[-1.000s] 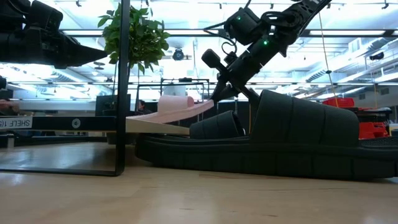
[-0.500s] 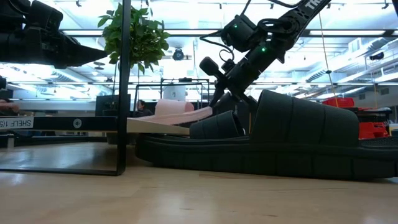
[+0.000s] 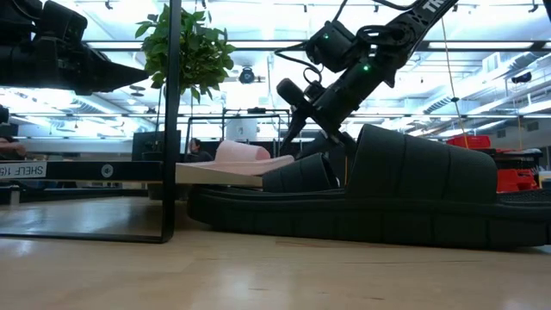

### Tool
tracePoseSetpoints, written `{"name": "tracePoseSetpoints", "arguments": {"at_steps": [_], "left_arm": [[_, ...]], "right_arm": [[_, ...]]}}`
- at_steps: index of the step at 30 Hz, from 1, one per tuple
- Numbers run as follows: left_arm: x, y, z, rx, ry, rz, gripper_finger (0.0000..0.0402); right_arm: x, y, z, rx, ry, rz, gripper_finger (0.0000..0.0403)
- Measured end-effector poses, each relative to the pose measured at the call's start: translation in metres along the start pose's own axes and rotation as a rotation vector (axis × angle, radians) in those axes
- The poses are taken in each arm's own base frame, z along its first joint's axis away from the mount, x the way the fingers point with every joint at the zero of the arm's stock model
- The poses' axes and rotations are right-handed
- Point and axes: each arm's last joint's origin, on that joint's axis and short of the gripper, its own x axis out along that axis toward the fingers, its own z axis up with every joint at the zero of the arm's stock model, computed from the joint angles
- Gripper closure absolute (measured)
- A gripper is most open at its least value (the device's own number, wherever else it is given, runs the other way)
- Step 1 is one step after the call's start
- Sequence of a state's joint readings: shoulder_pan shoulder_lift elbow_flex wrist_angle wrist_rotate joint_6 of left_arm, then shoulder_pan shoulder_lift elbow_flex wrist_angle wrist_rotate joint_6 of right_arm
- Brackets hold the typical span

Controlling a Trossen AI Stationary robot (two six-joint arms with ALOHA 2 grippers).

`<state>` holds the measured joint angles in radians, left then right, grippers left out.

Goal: Pick and place slides into the shelf
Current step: Put the pink slipper on the shelf

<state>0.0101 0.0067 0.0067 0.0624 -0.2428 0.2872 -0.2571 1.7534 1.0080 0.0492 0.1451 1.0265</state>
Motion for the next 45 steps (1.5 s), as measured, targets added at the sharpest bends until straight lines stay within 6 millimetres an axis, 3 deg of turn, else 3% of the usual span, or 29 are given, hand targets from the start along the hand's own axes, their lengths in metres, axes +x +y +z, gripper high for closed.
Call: {"name": "tracePoseSetpoints", "arguments": {"at_steps": [7,19,24,30,38,45], "left_arm": [[0.0,0.0,0.0,-0.015,0.002,-0.001,0.0378],[0.0,0.0,-0.001,-0.013,0.008,-0.003,0.0386],[0.0,0.0,-0.001,-0.013,0.009,-0.003,0.0385],[0.0,0.0,-0.001,-0.013,0.013,-0.005,0.0376],[0.0,-0.001,-0.002,-0.012,0.015,-0.005,0.038],[0.0,0.0,-0.002,-0.011,0.016,-0.005,0.0387]], "right_arm": [[-0.019,-0.006,0.013,-0.013,0.018,-0.069,0.0196],[-0.061,-0.02,0.012,-0.086,0.118,-0.293,0.0202],[-0.06,-0.026,0.012,-0.098,0.14,-0.317,0.0201],[-0.055,-0.052,0.0,-0.063,0.19,-0.375,0.0201],[-0.048,-0.081,-0.009,0.055,0.173,-0.197,0.0203],[-0.045,-0.107,-0.013,0.101,0.174,-0.15,0.0203]]}}
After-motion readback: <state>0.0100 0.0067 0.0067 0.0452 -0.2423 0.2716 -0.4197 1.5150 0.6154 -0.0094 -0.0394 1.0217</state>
